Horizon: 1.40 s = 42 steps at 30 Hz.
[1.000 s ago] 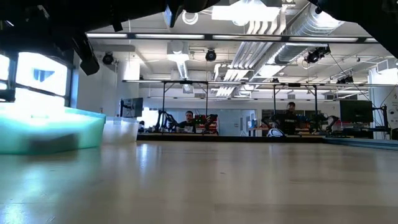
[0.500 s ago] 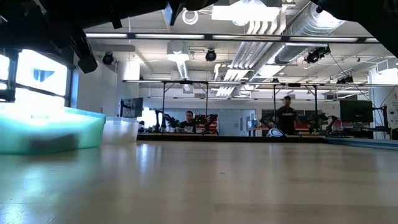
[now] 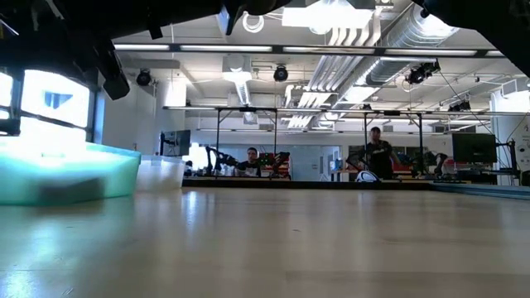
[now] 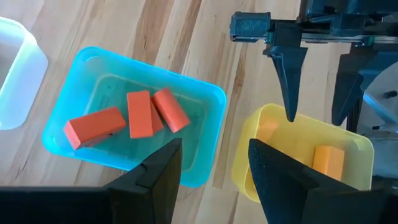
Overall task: Sort & place blocks by color
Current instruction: Return to Home Position
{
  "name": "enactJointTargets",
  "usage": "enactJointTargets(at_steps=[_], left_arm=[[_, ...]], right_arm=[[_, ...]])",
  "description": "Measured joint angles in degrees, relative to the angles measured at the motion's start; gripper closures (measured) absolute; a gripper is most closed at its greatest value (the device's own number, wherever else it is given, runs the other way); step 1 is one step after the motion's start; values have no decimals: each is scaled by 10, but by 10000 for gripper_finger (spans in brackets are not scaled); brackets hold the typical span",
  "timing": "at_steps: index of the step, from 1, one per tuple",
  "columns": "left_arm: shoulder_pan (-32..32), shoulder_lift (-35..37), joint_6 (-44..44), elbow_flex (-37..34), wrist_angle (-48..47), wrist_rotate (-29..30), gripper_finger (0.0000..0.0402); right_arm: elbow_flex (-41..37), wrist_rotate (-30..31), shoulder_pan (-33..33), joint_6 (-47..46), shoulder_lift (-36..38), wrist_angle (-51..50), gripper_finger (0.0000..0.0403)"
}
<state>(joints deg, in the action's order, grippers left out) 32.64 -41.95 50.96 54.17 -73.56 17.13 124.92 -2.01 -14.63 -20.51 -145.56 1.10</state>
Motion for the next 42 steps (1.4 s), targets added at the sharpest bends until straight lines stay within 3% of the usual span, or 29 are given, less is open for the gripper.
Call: enactJointTargets(at_steps=[8, 14, 21, 33, 42], left_arm=[[0, 8, -13, 0, 21, -6, 229], [0, 46, -87, -9, 143, -16, 229], [0, 116, -202, -107, 316, -37, 229], [0, 241, -234, -278, 438, -40, 229], [0, 341, -281, -380, 520, -61, 229]], right_arm=[[-1, 20, 1, 0, 0, 40, 210], [-2, 20, 3, -5, 15, 47, 210], [-2, 21, 5, 0, 69, 28, 210], [0, 90, 6, 63, 150, -3, 210], [0, 107, 8, 69, 197, -7, 210]])
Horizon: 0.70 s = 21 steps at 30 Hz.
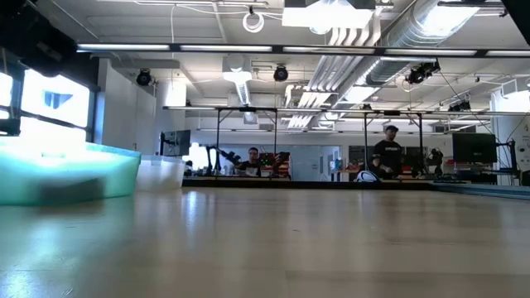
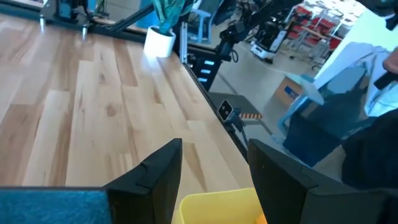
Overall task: Sort & place blocks by color
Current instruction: Return to Home Position
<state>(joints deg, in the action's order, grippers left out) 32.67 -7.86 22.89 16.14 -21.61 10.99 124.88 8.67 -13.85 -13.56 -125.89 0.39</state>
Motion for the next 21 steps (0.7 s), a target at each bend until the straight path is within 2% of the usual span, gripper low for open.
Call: enactJointTargets(at_steps=[7, 16, 21], left_arm=[[0, 74, -24, -55, 16, 1, 229], [-1, 76, -38, -93, 40, 12, 229], [-1, 77, -75, -104, 74, 34, 229]], right_arm=[[0, 10, 1, 31, 27, -8, 210], [0, 27, 7, 50, 89, -65, 210], [0, 47, 8, 78, 135, -112, 210]])
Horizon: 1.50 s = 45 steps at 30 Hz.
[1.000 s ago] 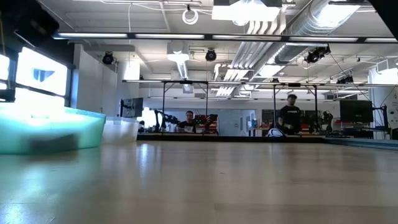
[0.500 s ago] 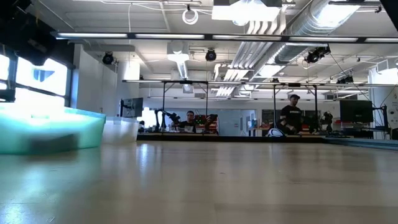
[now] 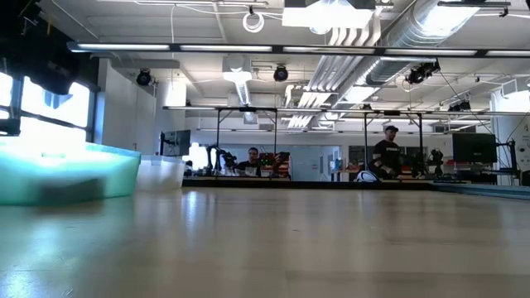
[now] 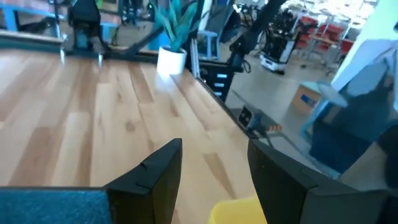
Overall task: Sort & place blocks by color
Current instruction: Return to Home Position
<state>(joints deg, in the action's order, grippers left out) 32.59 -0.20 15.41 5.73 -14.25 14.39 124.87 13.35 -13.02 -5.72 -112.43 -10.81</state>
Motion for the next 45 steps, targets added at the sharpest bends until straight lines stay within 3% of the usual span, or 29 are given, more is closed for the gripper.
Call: enactJointTargets(at_steps=[8, 16, 23, 35, 45], left_arm=[[0, -1, 5, 0, -8, 19, 229], [0, -2, 9, 0, -9, 43, 229], [0, -2, 24, 0, -9, 42, 229], [0, -2, 24, 0, -9, 42, 229], [0, -2, 24, 0, -9, 42, 229]], right_arm=[[0, 20, 0, 17, 80, -75, 210], [0, 58, 0, 15, 142, -237, 210], [0, 87, 0, -33, 163, -402, 210], [0, 88, 2, -19, 169, -645, 210], [-1, 119, -7, 1, 232, -758, 210]])
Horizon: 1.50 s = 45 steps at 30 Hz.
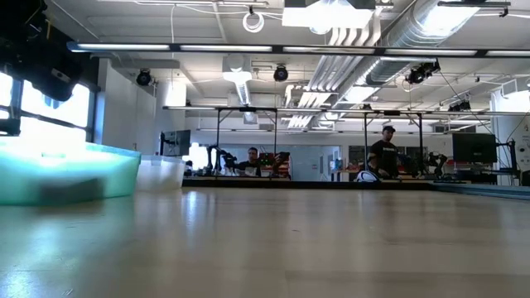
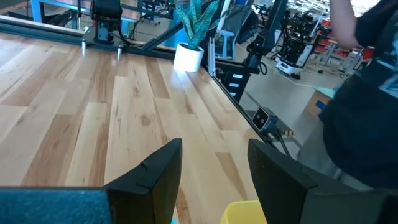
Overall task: Sort & place blocks by color
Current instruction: Return to Home Position
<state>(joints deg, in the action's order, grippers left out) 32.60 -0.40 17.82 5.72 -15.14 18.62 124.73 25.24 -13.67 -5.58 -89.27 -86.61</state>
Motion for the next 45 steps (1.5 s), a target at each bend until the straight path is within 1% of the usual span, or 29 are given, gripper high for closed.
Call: enactJointTargets(at_steps=[4, 7, 10, 17, 24, 29, 34, 38, 42, 45], left_arm=[[0, 0, 0, 0, 0, 0, 229], [0, 0, 0, 0, 0, 0, 229], [0, 0, 0, 0, 0, 0, 229], [0, 0, 0, 0, 0, 0, 229], [0, 0, 0, 0, 0, 0, 229], [0, 0, 0, 0, 0, 0, 229], [0, 0, 0, 0, 0, 0, 229], [0, 0, 0, 0, 0, 0, 229], [0, 0, 0, 0, 0, 0, 229], [0, 0, 0, 0, 0, 0, 229]], right_arm=[[-5, 45, -10, 0, 41, -28, 210], [-53, 65, -14, 12, 91, 5, 210], [-158, 61, -13, 29, 161, 77, 210], [-455, 59, -1, 45, 354, 292, 210], [-678, 59, 7, 28, 517, 474, 210], [-815, 56, 7, 30, 608, 599, 210], [-940, 57, 7, 25, 671, 698, 210], [-1026, 56, 7, 14, 703, 790, 210], [-1087, 42, 7, -1, 719, 852, 210], [-1119, 40, 7, -19, 725, 879, 210]])
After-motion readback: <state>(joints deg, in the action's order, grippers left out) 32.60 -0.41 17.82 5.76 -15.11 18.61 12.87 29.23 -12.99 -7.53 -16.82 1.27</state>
